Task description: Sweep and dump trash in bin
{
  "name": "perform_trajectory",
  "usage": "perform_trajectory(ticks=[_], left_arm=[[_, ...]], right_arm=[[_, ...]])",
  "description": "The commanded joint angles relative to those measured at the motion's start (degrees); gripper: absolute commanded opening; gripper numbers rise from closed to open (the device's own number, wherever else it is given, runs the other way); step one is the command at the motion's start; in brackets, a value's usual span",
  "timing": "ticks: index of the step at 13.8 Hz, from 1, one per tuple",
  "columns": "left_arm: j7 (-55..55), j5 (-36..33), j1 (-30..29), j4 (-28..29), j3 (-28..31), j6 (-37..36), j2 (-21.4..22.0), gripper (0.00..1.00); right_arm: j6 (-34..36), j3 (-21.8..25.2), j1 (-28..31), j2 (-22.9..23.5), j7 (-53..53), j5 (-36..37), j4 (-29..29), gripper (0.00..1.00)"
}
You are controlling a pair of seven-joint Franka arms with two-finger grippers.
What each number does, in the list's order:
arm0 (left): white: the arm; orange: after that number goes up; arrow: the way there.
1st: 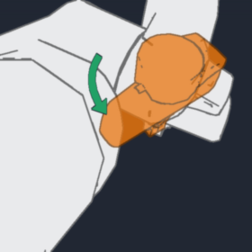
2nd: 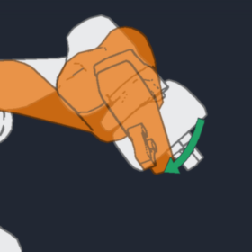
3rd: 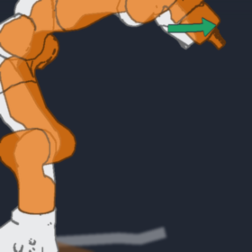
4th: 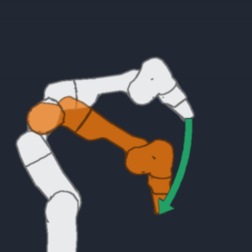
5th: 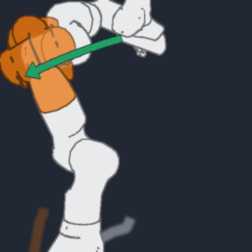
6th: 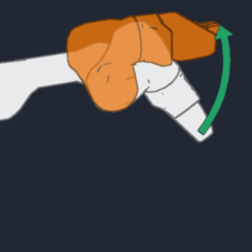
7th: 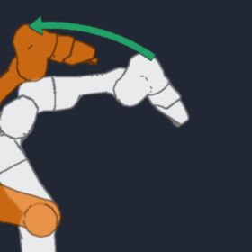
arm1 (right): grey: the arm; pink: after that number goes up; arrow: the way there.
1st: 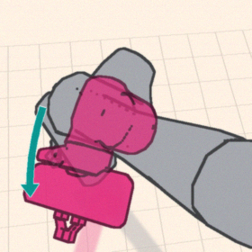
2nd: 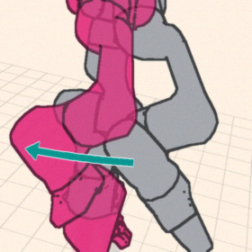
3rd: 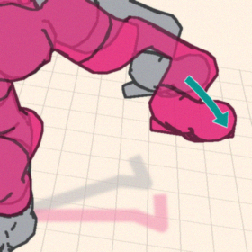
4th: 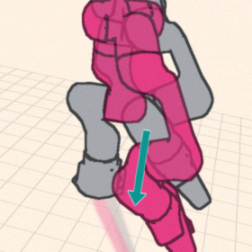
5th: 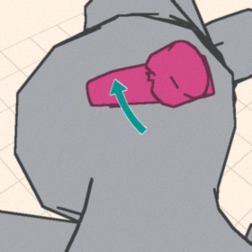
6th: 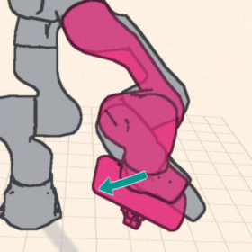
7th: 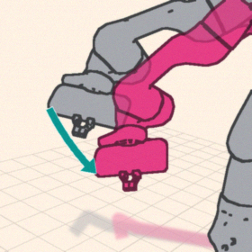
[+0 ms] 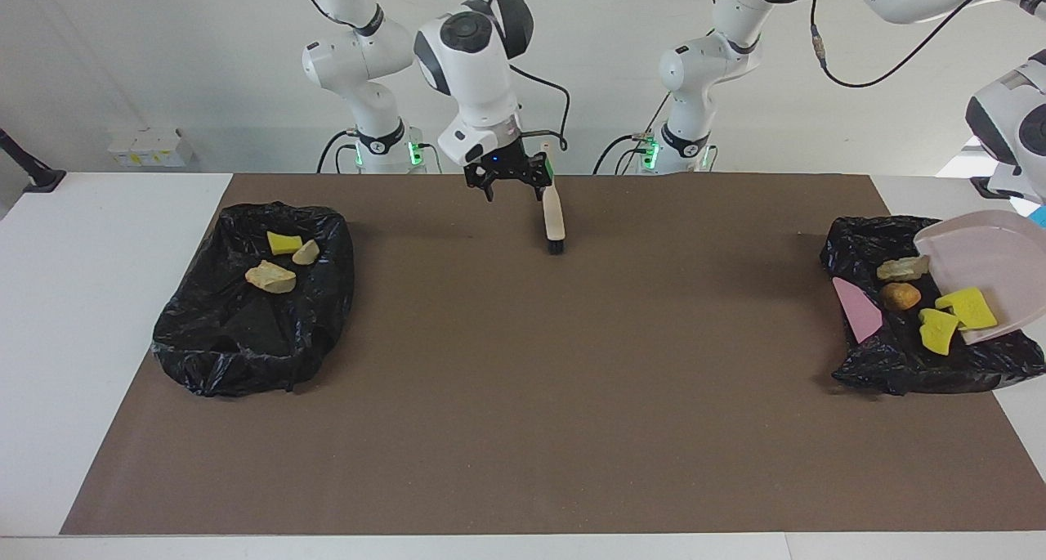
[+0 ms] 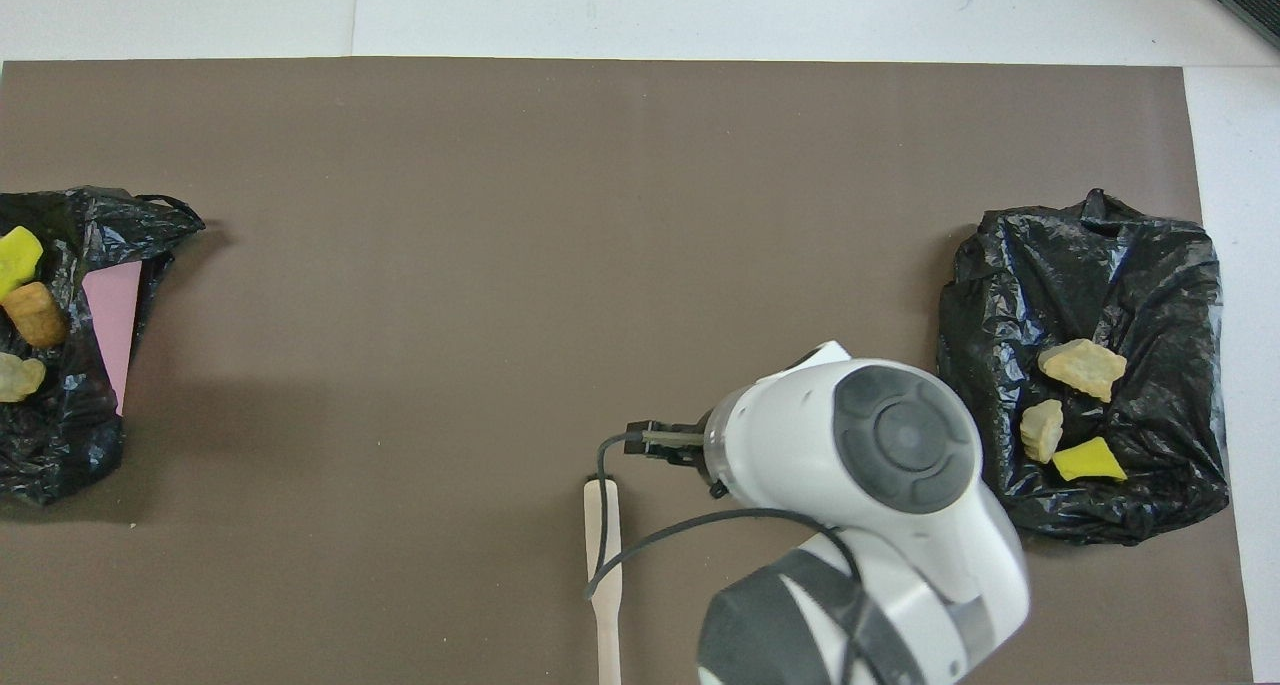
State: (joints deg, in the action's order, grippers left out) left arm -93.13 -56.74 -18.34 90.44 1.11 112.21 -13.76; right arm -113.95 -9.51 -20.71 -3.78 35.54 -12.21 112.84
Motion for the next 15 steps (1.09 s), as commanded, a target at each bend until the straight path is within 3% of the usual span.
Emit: perform_trajectory(ticks=[1, 6, 11, 15], left_arm=[[1.4, -4.0, 0.2, 2.0, 0.5, 0.0, 3.3, 0.00], [1.3, -3.4, 3.2, 1.9, -0.1, -2.7, 5.6, 0.00], [2.2, 0.6, 7.9, 1.5, -0.3, -8.5, 6.6, 0.00], [6.6, 9.6, 12.2, 1.5, -0.5, -13.7, 7.0, 0.00]], right_arm=[[3.5, -0.7, 5.5, 1.4, -4.2, 0.0, -7.1, 1.00], [11.1, -0.3, 10.2, 1.6, -6.6, 12.4, -15.1, 1.00], [23.4, -0.2, 15.8, 4.7, -11.0, 14.6, -24.7, 1.00], [24.0, -0.3, 17.2, 4.8, -12.9, 14.6, -25.2, 1.00]])
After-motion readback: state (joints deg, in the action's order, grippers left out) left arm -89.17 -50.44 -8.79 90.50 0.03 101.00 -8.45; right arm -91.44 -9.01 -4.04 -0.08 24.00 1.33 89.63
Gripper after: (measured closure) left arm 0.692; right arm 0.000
